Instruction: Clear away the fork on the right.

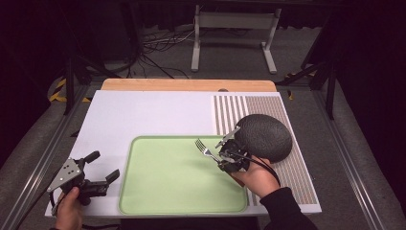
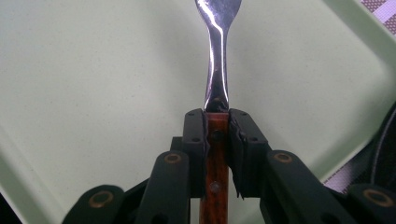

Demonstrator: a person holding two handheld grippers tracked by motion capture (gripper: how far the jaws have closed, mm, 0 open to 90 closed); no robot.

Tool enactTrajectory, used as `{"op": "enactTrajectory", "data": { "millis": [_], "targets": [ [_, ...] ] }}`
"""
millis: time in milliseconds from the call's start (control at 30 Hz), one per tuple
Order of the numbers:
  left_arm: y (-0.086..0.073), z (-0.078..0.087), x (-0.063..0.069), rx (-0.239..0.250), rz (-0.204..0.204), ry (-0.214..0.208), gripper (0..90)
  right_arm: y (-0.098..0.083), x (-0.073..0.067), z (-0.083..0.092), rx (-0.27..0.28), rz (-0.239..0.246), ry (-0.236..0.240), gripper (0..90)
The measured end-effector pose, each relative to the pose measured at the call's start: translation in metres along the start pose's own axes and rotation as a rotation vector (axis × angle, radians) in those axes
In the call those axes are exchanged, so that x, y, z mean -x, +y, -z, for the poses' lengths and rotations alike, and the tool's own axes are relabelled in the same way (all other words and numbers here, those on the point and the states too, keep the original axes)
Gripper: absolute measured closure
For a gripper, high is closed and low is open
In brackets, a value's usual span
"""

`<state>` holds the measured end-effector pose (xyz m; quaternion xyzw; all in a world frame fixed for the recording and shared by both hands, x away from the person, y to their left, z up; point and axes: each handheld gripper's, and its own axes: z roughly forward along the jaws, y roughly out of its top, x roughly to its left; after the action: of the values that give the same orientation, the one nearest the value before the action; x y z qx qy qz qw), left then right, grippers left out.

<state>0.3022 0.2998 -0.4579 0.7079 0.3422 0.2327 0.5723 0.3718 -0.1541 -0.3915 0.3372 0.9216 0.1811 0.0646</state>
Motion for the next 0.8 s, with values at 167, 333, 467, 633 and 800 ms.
{"op": "enactTrajectory", "data": {
  "millis": [167,333,467,633,800],
  "targets": [
    [0.0,0.0,0.0,-0.001,-0.001,-0.001,0.2,0.001,-0.001,-0.005,-0.001,-0.009,0.008,77.5],
    [0.0,0.0,0.0,0.0,-0.001,-0.001,0.1,0.001,-0.001,-0.01,0.001,-0.014,0.02,77.4],
    [0.0,0.0,0.0,0.0,-0.001,-0.001,0.1,0.0,-0.002,-0.014,-0.006,-0.015,0.023,77.4],
    [0.0,0.0,0.0,0.0,-0.001,-0.001,0.2,0.0,-0.002,-0.018,-0.021,-0.022,0.028,77.4],
    [0.0,0.0,0.0,0.0,-0.001,-0.001,0.2,0.0,-0.002,-0.02,-0.028,-0.028,0.032,77.3]
  ]
}}
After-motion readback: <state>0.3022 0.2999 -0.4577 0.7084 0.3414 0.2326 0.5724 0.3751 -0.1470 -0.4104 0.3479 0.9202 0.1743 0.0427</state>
